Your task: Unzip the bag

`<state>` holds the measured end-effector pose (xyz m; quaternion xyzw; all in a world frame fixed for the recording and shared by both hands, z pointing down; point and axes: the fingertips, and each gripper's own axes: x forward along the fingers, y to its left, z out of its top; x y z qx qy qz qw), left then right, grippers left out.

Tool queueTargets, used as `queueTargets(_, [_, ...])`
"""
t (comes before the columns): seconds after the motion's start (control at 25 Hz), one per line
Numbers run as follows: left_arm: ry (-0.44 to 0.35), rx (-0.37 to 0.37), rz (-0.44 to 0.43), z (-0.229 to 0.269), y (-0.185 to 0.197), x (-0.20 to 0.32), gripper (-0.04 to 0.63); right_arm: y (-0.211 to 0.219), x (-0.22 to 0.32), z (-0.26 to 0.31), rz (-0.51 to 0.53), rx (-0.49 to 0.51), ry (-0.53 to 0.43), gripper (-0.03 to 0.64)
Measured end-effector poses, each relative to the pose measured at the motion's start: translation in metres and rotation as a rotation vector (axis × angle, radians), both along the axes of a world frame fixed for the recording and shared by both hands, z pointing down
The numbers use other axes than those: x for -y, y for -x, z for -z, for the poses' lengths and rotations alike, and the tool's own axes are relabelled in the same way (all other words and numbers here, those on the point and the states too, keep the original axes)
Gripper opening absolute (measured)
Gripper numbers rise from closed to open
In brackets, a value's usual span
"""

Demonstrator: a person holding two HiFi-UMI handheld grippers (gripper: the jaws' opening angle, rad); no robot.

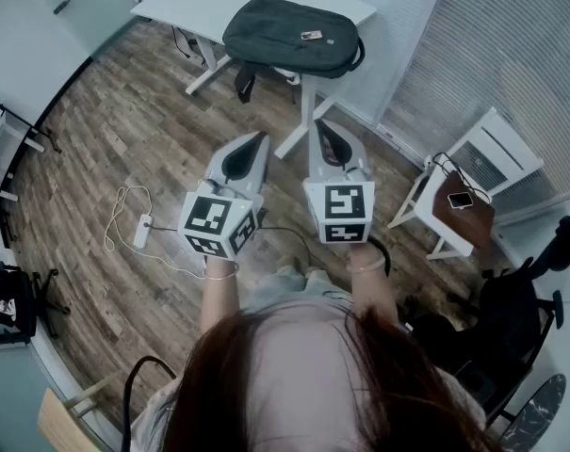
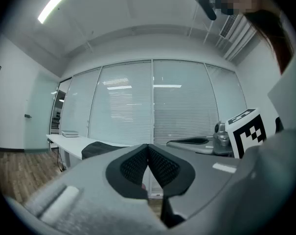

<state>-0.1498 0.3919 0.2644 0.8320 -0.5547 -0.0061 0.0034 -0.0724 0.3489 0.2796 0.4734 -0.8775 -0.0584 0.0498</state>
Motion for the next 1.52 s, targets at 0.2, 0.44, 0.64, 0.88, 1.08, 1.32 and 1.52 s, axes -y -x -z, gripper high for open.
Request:
queueTargets(0.2, [-0.005, -0.003, -0.015, -0.004, 0.031, 0.008, 0.009, 0.027, 0.005, -0.007, -0.021, 0.008, -0.002, 0.003])
queueTargets(0.44, [-0.004, -0.019, -0.054, -0.005, 0.055, 0.019, 0.009, 0.048, 0.011, -0.004, -0.053, 0.011, -0.006, 0.003])
queueTargets(0.64, [0.008, -0.023, -0.091, -0.012, 0.057, 0.038, 0.009, 0.058, 0.024, -0.01, -0.055, -0.009, 0.008, 0.003])
queueTargets(0.88, [0.028, -0.017, -0.125, -0.022, 0.051, 0.067, 0.009, 0.061, 0.052, -0.026, -0.069, -0.055, 0.047, 0.005])
queueTargets(1.08, [0.025, -0.011, -0.133, -0.028, 0.049, 0.096, 0.009, 0.064, 0.08, -0.038, -0.07, -0.066, 0.066, 0.005])
queueTargets(1.32, [0.021, 0.001, -0.123, -0.037, 0.047, 0.134, 0.009, 0.064, 0.115, -0.051, -0.082, -0.067, 0.082, 0.005])
queueTargets(1.52, [0.026, -0.011, -0.115, -0.045, 0.042, 0.171, 0.009, 0.06, 0.149, -0.065, -0.078, -0.086, 0.108, 0.018])
